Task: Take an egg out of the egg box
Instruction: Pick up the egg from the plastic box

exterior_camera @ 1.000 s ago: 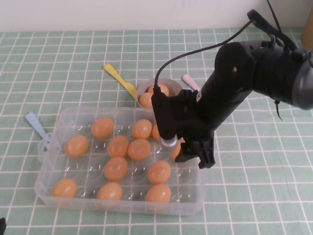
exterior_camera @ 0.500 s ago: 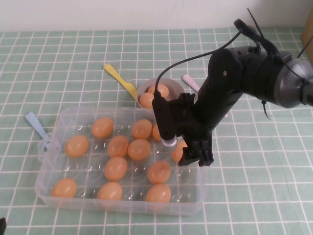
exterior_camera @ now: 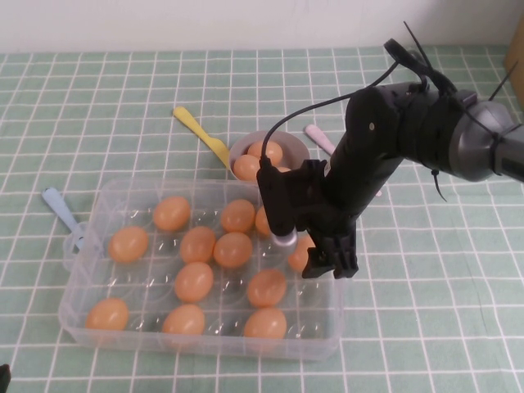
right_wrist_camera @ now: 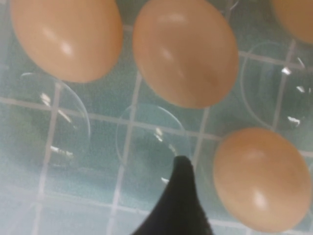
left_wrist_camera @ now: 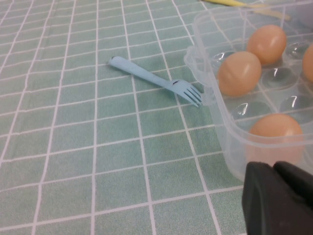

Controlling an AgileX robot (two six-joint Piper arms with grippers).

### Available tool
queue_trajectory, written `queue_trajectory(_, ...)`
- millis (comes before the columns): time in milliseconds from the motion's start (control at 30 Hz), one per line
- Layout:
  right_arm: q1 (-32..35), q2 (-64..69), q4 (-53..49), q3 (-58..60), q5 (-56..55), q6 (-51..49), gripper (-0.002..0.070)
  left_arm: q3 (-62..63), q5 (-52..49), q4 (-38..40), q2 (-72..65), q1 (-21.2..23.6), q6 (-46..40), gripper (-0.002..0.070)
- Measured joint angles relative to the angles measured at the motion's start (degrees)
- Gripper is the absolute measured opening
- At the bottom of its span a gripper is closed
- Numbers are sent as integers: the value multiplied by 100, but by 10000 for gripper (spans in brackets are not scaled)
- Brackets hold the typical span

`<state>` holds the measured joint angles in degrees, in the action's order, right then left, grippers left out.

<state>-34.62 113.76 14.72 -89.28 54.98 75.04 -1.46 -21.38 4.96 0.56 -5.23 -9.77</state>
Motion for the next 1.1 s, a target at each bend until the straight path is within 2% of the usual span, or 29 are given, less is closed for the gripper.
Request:
queue_trajectory(900,6,283,-147,-9,-232,-20,529,0,0,0,0,0,0,-4)
queue_trajectory(1100,6,283,-199,-9,-232,-20,481,0,0,0,0,0,0,-4)
